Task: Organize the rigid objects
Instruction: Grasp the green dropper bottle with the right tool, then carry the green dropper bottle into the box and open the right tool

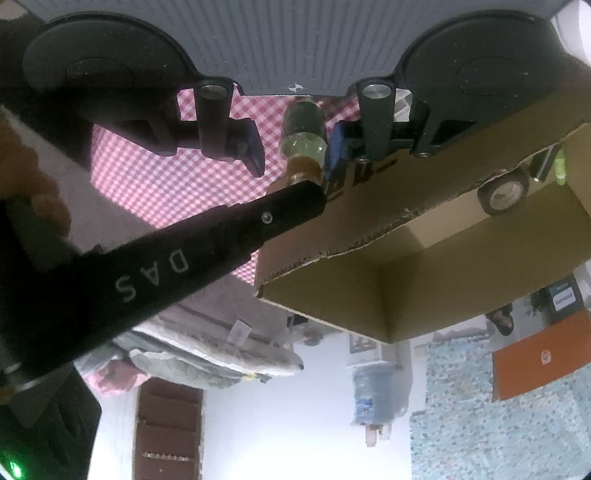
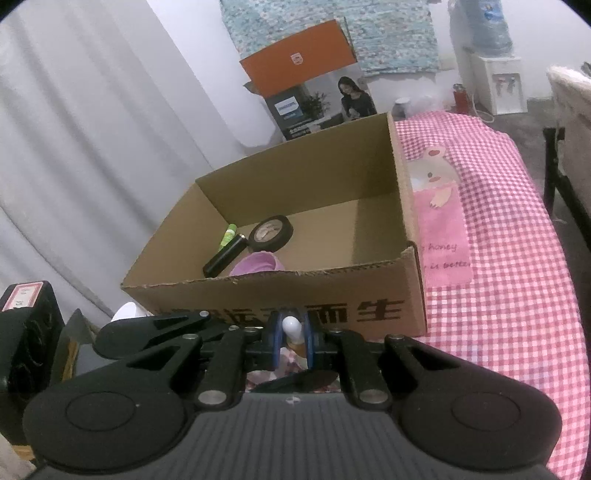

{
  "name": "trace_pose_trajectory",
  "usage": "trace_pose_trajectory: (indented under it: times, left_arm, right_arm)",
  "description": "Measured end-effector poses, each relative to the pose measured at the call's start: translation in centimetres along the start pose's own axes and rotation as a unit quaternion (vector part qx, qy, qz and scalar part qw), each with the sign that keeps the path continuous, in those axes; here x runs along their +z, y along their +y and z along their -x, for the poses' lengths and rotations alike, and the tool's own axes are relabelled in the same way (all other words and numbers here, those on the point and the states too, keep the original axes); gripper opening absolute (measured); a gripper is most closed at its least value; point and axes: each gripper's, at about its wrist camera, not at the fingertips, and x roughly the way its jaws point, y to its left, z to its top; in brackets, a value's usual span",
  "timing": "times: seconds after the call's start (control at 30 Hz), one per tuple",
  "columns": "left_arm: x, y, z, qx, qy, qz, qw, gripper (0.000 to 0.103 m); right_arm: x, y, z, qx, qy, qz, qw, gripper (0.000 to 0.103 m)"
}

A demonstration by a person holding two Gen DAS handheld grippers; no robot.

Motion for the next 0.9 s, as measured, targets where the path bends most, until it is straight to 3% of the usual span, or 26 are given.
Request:
trace_pose_trajectory:
  times: [0.27, 0.6, 0.9]
  left_arm:
    - [-0.7, 0.1, -1.8, 0.002, 0.04, -0.002, 0.9992, 0.036]
    - [-0.5, 0.7, -3.2, 0.002, 0.047, -0.004, 0.9989, 0.034]
    - [-0.6, 0.5, -3.3, 0.0, 0.039, 0.0, 0.9992, 0.032]
  right_arm:
    - [0.2, 0.3, -0.5, -0.012, 0.016, 0.037, 0.999, 0.022]
    - [0.1, -0.8, -2.2, -0.012, 0.039, 0.04, 0.998, 0.034]
    - [0.0, -1.5, -2.2, -0.008, 0.041, 0.037, 0.998, 0.035]
